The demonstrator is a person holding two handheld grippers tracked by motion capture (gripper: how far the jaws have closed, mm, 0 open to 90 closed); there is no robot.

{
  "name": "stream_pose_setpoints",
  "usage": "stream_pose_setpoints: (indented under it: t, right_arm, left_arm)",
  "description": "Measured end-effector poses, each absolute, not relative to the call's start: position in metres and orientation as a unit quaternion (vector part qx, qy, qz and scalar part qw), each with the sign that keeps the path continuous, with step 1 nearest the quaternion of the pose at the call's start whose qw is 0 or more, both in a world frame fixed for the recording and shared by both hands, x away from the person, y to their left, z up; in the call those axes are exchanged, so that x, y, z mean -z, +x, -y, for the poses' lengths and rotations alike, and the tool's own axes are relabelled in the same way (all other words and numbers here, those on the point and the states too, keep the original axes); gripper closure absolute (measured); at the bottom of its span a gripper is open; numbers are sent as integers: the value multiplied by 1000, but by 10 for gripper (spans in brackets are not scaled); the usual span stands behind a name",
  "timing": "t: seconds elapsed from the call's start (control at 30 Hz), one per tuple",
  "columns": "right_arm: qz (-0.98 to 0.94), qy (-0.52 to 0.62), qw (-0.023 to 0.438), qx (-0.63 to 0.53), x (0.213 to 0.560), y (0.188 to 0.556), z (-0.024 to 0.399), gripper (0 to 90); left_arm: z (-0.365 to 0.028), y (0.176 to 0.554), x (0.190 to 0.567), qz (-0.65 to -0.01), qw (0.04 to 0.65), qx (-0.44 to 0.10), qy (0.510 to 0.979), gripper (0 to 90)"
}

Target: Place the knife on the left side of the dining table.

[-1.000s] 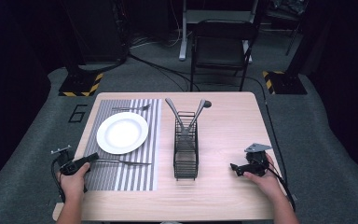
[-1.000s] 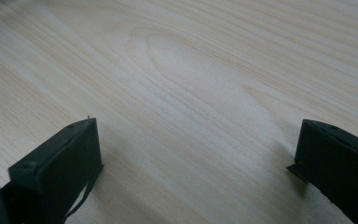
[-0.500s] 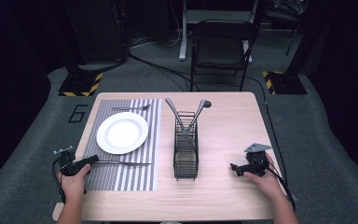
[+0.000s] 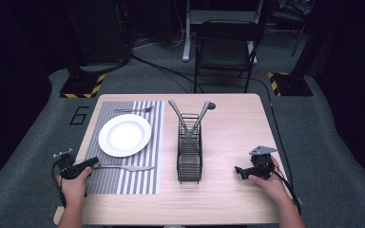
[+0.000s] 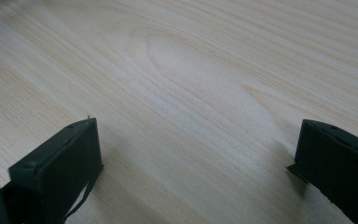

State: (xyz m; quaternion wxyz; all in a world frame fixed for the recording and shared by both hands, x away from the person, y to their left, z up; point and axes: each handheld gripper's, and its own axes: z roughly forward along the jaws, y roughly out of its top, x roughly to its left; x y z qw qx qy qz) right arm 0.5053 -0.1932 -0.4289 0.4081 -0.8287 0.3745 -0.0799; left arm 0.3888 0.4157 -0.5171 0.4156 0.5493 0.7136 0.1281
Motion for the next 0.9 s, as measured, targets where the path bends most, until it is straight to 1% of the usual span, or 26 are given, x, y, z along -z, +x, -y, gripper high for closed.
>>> stream_pose_setpoints:
  t: [0.1, 0.13, 0.17, 0.2, 0.23, 0.27, 0.43, 0.73, 0.83, 0.9]
  right_arm:
    - [-377, -827, 410, 80, 429, 505, 194, 0]
    - [-377, -826, 411, 79, 429, 505, 194, 0]
    - [-377, -826, 411, 79, 429, 505, 194, 0]
    - [-376, -827, 409, 79, 429, 505, 194, 0]
    - [-377, -826, 411, 79, 429, 505, 194, 0]
    - [-378, -826, 411, 80, 429, 505, 194, 0]
    - [-377, -826, 411, 79, 429, 505, 194, 0]
    - [-376, -827, 409, 79, 429, 505, 194, 0]
    - [-376, -828, 409, 80, 429, 505, 194, 0]
    - [-375, -829, 408, 79, 429, 505, 193, 0]
  left_arm:
    - [-412, 388, 511, -698, 419, -143, 562, 631]
    - [-408, 387, 508, -698, 424, -144, 559, 626]
    - [-408, 387, 507, -689, 420, -148, 572, 624]
    - [-404, 386, 505, -689, 425, -147, 569, 621]
    - [-402, 386, 503, -681, 423, -147, 579, 619]
    - [-398, 386, 502, -682, 429, -147, 573, 615]
    - [-382, 386, 493, -655, 429, -157, 602, 593]
    - [-360, 386, 487, -615, 428, -153, 645, 589]
    - [-353, 386, 486, -605, 430, -154, 652, 588]
    - [-349, 386, 486, -591, 427, -155, 666, 586]
